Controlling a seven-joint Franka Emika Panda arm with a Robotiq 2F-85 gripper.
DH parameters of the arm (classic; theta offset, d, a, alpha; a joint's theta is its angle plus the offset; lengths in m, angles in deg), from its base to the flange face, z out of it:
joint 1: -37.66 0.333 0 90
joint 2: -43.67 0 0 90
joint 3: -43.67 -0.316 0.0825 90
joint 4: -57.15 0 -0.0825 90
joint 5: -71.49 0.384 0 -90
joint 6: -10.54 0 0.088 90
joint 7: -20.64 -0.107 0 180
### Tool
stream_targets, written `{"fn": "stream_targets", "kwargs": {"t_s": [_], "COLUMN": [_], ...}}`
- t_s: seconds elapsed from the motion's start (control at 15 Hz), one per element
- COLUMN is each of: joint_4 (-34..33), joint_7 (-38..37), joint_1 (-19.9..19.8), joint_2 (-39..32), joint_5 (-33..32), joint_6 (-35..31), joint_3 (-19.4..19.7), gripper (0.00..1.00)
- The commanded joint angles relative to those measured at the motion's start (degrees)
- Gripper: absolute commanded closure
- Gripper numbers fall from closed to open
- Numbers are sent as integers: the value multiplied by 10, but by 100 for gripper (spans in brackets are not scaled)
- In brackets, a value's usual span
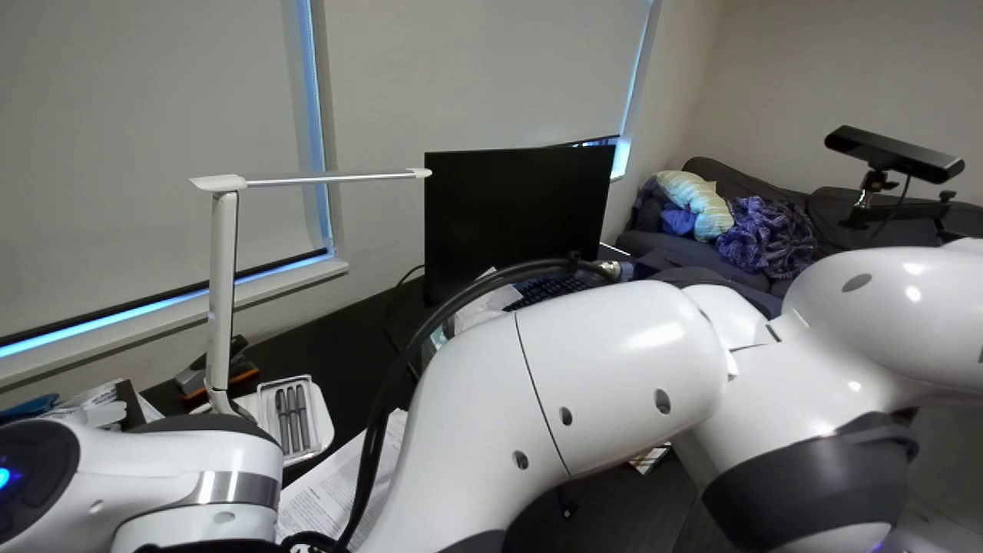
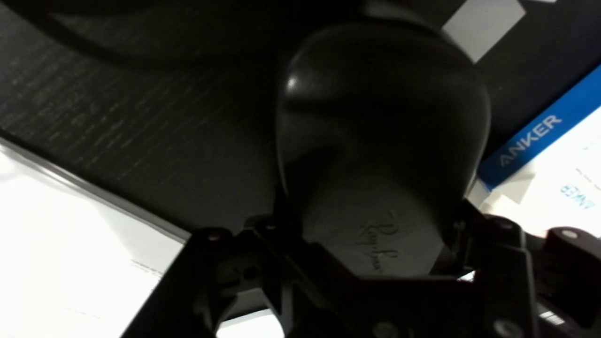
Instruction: Move the eyeglass case to the right
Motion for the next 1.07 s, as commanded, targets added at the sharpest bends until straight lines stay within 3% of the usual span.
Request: {"fn": "stream_targets", "kwargs": {"t_s": [0.0, 0.27, 0.6, 1.0], "joint_4": [-32, -21, 16, 56], "joint_7": [-3, 23, 49, 8], "joint_1": [-5, -4, 12, 21], "joint_2": [-18, -5, 37, 90], "joint_5": [6, 12, 3, 2], "joint_6": [16, 25, 85, 157], "joint_3": [-3, -17, -21, -9], "gripper": [51, 51, 51, 51]}}
